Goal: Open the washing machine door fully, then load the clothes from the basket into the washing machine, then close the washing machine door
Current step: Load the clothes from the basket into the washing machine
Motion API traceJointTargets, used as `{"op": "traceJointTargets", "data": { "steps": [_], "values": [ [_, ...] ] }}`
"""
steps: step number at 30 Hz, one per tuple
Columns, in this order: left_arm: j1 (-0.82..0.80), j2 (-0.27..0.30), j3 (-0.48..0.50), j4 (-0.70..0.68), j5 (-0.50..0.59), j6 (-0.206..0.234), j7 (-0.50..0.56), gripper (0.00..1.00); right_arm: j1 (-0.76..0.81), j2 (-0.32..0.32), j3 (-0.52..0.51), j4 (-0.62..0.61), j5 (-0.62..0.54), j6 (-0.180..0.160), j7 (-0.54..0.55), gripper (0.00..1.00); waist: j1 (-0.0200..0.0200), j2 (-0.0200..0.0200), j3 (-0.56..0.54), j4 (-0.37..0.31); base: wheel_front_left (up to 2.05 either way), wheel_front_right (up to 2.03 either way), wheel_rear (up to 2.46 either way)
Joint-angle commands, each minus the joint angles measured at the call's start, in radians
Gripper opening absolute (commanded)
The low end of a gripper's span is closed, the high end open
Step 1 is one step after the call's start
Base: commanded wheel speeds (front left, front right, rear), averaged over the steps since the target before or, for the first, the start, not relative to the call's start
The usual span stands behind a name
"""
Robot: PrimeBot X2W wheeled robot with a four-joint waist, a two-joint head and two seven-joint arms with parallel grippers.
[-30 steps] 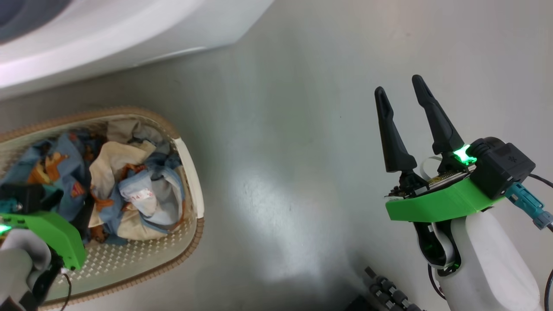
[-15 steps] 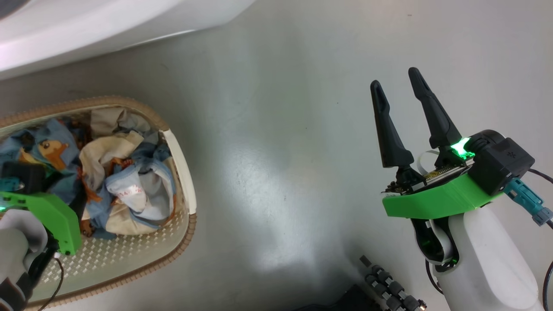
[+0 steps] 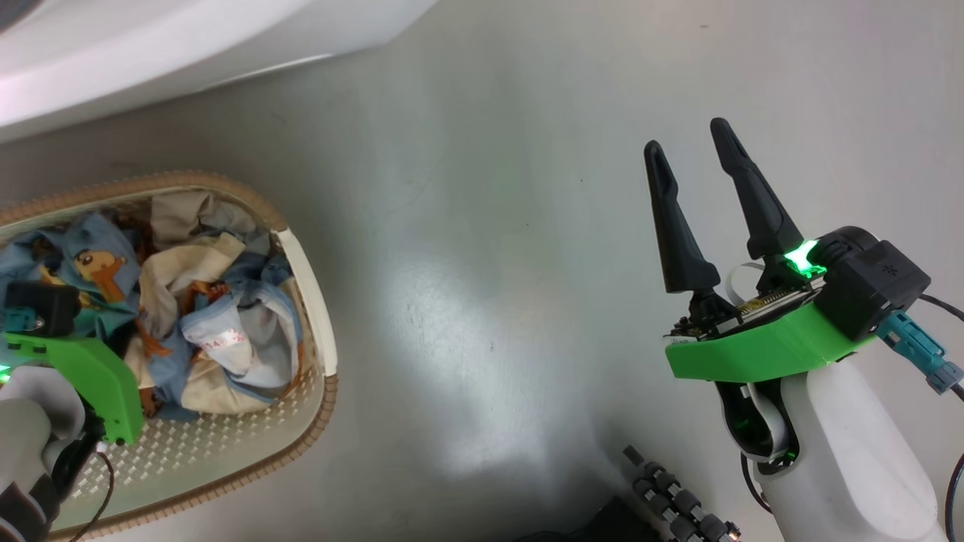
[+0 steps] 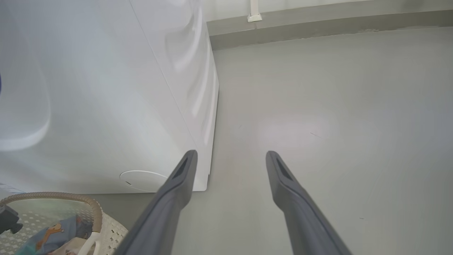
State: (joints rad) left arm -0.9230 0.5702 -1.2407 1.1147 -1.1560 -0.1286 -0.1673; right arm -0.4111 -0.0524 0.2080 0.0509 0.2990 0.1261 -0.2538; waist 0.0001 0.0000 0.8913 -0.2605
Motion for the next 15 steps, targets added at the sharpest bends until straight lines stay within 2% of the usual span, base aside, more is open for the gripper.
{"op": "traceJointTargets", "data": {
  "steps": [1,15],
  "values": [
    [0.015,0.035,0.012,-0.009,-0.019,-0.002,-0.011,0.00,0.027,0.002,0.018,-0.016,-0.001,0.005,-0.008,1.00,-0.0001,0.0000,-0.011,0.006,0.00,0.00,0.00],
    [0.100,0.052,0.006,-0.113,-0.127,-0.002,-0.083,0.00,0.020,0.002,0.029,0.021,0.024,0.005,-0.008,1.00,-0.0001,0.0000,-0.133,0.019,0.00,0.00,0.00]
  ]
}}
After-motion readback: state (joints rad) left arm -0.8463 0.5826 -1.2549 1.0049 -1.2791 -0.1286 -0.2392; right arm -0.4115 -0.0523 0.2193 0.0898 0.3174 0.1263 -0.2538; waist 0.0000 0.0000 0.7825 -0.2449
